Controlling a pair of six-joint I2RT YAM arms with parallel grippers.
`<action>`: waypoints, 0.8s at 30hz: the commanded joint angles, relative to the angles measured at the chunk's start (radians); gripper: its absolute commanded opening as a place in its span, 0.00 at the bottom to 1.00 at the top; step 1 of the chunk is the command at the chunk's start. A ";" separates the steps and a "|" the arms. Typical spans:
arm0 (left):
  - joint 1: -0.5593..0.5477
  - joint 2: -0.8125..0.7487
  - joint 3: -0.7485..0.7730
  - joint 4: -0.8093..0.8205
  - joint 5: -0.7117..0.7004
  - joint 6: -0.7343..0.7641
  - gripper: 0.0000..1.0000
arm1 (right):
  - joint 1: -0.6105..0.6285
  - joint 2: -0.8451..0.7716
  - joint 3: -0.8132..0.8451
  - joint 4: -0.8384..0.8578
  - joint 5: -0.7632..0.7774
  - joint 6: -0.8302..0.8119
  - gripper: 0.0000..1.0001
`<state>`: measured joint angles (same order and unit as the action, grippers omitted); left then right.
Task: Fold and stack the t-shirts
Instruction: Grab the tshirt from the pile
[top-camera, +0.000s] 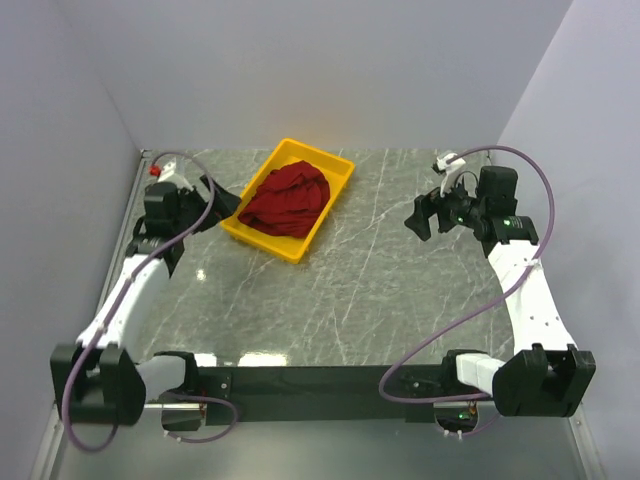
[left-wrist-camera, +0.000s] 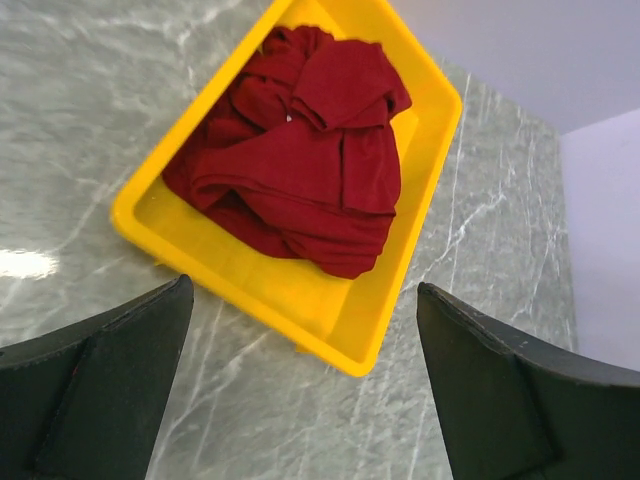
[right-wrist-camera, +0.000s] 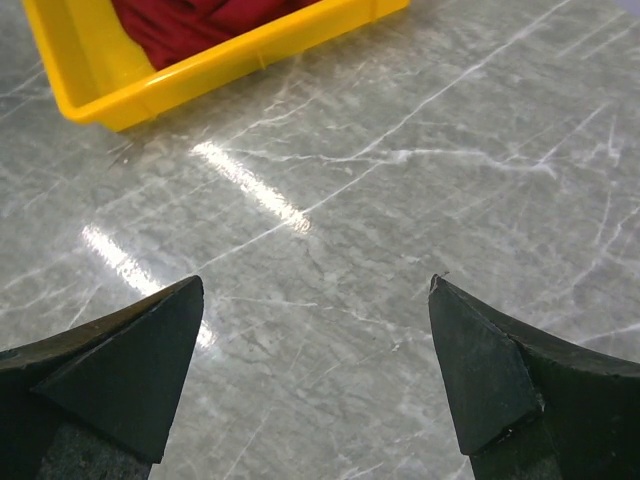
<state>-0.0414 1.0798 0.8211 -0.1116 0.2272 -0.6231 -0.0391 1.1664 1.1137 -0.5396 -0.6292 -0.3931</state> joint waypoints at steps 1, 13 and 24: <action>-0.040 0.110 0.142 0.052 0.057 -0.041 0.99 | -0.002 0.004 0.037 -0.026 -0.061 -0.049 1.00; -0.262 0.624 0.585 -0.143 -0.208 0.000 0.95 | -0.001 0.073 0.029 -0.033 -0.112 -0.015 0.99; -0.357 1.067 1.035 -0.370 -0.420 0.148 0.78 | -0.001 0.033 -0.020 -0.010 -0.102 0.003 0.98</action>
<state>-0.3874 2.0842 1.7321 -0.3916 -0.1104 -0.5381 -0.0391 1.2335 1.1011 -0.5880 -0.7235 -0.4019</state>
